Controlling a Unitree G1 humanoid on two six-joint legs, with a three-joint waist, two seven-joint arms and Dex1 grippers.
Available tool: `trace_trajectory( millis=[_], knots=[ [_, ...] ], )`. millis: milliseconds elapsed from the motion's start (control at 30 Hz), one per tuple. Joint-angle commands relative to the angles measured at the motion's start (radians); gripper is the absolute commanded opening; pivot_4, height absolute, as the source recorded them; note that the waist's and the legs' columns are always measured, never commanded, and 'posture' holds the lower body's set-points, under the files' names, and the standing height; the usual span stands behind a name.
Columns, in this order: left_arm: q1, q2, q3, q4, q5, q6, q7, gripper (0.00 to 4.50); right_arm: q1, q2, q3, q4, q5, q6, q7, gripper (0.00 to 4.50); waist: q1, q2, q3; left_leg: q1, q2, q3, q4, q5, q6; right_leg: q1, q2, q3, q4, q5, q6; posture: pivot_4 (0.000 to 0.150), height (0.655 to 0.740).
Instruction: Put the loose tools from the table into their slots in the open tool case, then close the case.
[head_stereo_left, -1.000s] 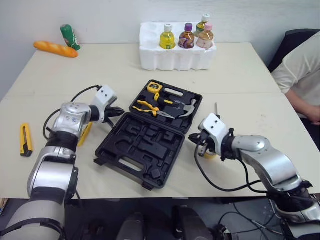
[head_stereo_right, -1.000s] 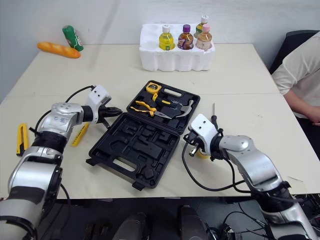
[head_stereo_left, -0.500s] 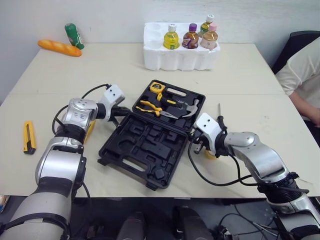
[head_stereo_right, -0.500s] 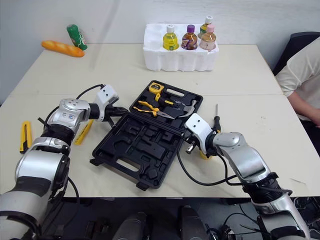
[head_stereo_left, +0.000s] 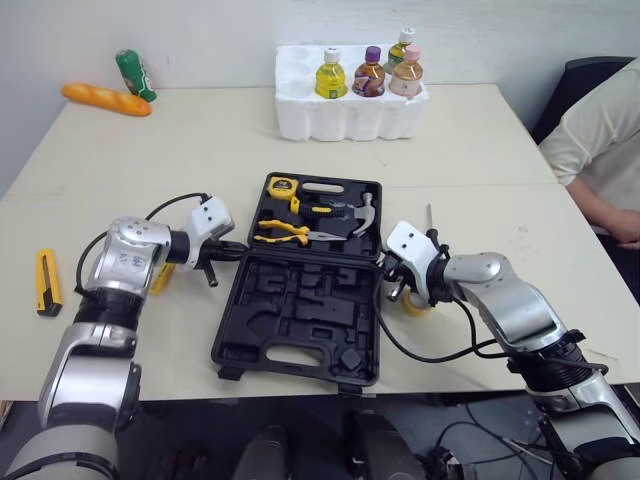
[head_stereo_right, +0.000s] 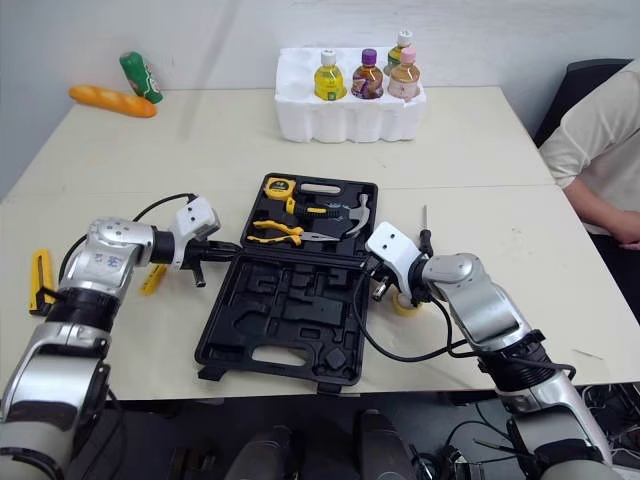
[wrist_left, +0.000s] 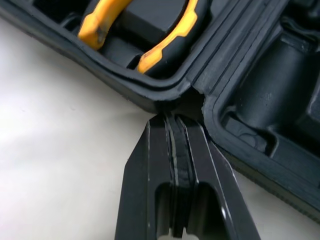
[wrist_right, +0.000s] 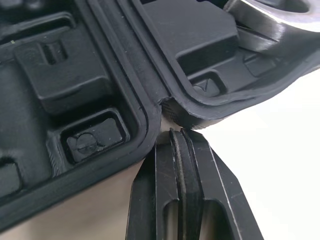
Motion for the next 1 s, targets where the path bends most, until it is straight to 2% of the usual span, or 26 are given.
trace_trajectory(
  millis=[33,200,433,700,833,933,1000],
  knots=[
    [0.082,-0.036,-0.009,-0.222,-0.073,0.093,0.007,0.04,-0.055,0.069,0.031,-0.046,0.021,-0.090,0.042,0.00,0.002,0.000,0.000,0.000,0.000,0.000,0.000,0.000,0.000,0.000,0.000,0.000,0.000,0.000,0.000,0.150,0.7367],
    [0.139,-0.049,0.039,-0.276,-0.056,0.166,0.110,0.04,-0.059,0.078,0.033,-0.001,-0.011,-0.127,0.063,0.00,0.006,0.000,0.000,0.001,0.000,0.000,0.001,0.000,0.000,0.000,0.000,0.000,0.001,0.000,0.000,0.150,0.7367],
    [0.117,-0.069,0.089,-0.225,-0.049,0.179,0.218,0.04,-0.080,0.088,0.027,0.048,-0.035,-0.157,0.096,0.00,0.006,0.000,0.000,0.002,0.000,0.000,0.001,0.001,-0.001,0.000,0.000,0.000,0.004,0.000,0.000,0.150,0.7367],
    [0.118,-0.066,0.085,-0.227,-0.063,0.188,0.224,0.04,-0.108,0.084,-0.036,0.079,-0.040,-0.139,0.080,0.00,0.006,0.000,0.000,0.002,0.000,0.000,0.001,0.001,-0.001,0.000,0.000,0.000,0.004,0.000,0.000,0.150,0.7367],
    [0.127,-0.059,0.099,-0.225,-0.070,0.194,0.246,0.04,-0.089,0.028,-0.066,0.048,-0.039,-0.114,0.097,0.00,0.009,0.000,0.000,0.001,0.000,0.000,0.001,0.001,-0.001,0.000,-0.001,0.000,0.004,0.000,0.000,0.150,0.7367],
    [0.147,-0.047,0.131,-0.226,-0.091,0.166,0.255,0.04,-0.062,-0.002,-0.094,0.030,-0.041,-0.116,0.088,0.00,0.009,0.000,0.000,0.001,-0.001,0.000,0.001,0.001,-0.001,0.000,-0.001,0.000,0.004,0.000,0.000,0.150,0.7367],
    [0.176,-0.052,0.205,-0.252,-0.162,0.173,0.256,0.04,-0.026,-0.024,-0.145,-0.007,-0.018,-0.094,0.084,0.00,0.008,0.000,0.000,0.001,-0.001,0.000,0.001,0.001,-0.001,0.000,-0.001,0.000,0.003,0.000,0.000,0.150,0.7367]
  ],
)
